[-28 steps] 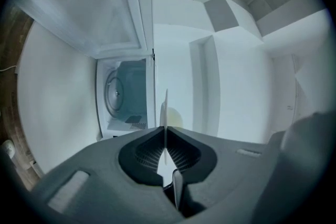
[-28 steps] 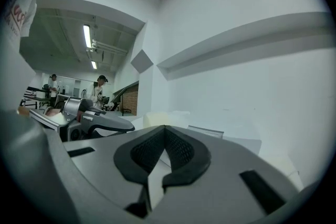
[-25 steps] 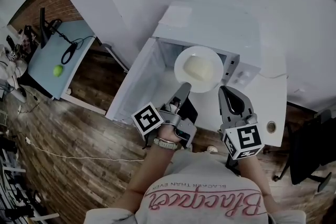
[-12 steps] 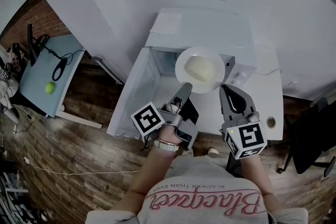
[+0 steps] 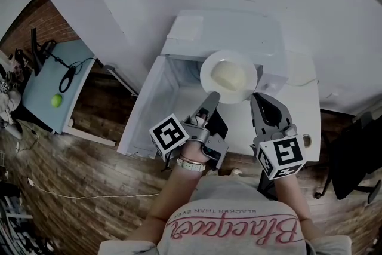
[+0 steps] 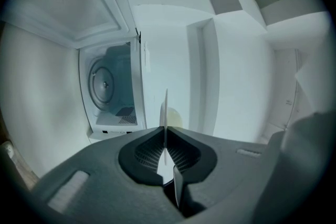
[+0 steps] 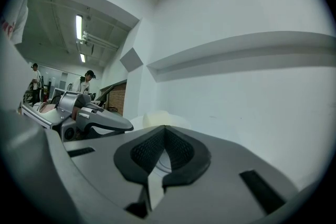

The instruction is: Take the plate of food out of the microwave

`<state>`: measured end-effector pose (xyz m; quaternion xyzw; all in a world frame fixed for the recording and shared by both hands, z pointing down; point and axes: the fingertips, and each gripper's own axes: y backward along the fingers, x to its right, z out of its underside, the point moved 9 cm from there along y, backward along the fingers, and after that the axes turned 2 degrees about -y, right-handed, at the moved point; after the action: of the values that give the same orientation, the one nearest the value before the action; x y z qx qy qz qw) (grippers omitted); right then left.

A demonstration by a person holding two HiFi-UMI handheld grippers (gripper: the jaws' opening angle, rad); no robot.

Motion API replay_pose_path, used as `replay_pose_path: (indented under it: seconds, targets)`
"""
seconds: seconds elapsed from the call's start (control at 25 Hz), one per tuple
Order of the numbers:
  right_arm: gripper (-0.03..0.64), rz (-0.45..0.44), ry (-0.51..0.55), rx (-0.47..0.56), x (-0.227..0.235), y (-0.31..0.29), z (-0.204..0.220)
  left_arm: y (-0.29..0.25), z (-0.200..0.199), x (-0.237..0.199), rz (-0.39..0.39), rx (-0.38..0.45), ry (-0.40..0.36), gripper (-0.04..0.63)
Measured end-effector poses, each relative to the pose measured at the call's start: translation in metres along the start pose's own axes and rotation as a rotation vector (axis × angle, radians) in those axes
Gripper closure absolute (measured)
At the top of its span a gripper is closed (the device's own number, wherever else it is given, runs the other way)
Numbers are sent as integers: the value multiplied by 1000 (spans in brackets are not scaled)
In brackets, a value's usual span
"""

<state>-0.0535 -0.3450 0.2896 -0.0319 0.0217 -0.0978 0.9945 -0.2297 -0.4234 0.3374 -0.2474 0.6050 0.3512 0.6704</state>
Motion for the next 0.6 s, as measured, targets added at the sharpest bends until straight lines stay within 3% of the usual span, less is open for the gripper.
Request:
replay_pose_path:
  seconds: [0.6]
  targets:
    - [606, -56, 24, 45, 2, -3, -6, -13, 6, 9, 33, 48, -16, 578]
